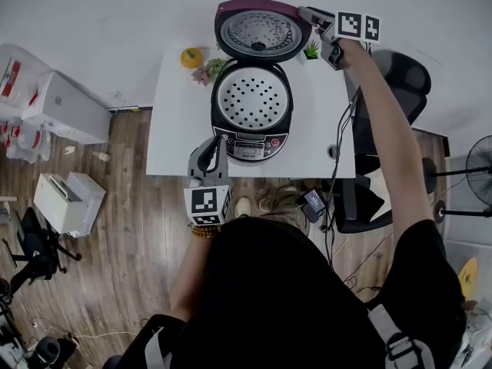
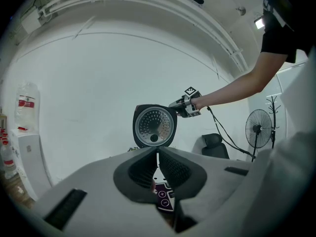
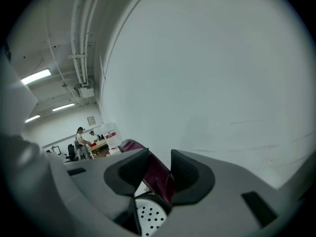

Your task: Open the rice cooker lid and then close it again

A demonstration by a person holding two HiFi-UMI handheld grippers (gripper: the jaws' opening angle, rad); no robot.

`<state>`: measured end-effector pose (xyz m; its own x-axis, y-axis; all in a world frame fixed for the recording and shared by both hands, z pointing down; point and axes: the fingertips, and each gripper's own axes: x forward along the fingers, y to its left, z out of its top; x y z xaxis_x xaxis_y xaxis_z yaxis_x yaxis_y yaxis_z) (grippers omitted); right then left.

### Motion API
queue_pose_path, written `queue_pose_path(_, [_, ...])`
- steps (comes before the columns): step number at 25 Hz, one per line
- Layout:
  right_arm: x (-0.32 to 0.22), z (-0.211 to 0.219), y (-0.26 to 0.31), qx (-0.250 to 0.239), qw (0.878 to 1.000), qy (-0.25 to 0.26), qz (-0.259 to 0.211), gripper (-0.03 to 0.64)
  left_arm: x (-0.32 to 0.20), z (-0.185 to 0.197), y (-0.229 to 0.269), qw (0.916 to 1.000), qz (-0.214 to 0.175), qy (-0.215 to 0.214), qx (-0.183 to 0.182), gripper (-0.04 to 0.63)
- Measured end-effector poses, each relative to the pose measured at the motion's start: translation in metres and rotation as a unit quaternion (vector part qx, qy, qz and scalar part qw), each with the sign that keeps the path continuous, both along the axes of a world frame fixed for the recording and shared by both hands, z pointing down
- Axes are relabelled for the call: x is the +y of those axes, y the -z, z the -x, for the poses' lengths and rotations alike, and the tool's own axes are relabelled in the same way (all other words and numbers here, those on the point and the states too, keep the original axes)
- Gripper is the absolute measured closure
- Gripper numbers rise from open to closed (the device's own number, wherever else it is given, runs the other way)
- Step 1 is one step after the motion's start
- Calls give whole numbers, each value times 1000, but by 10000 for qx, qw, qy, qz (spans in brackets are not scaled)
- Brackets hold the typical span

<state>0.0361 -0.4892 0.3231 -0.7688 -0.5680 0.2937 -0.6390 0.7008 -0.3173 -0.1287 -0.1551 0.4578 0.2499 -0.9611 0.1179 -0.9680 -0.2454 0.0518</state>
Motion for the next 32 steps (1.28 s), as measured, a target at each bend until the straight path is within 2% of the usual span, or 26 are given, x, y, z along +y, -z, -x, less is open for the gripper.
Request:
queue_pose_path(3, [2,1,2,253,9995,-36,-164,472,2,-1,-1,10000,21,-34,2,561])
queue_pose_path(7, [6,3,3,307,9994,-57,-179,472,3,-3,-1,9999,41,-95,-14,561])
queue_pose_path(15, [10,1,2,228,9997,-21,-96,472,4,0,-3,9999,79,-95,-11,561])
queue_pose_path(32, [25,-1,3,-36,9996,-76,-267,472,3,-8,-5,9997,93,-229,-31,563])
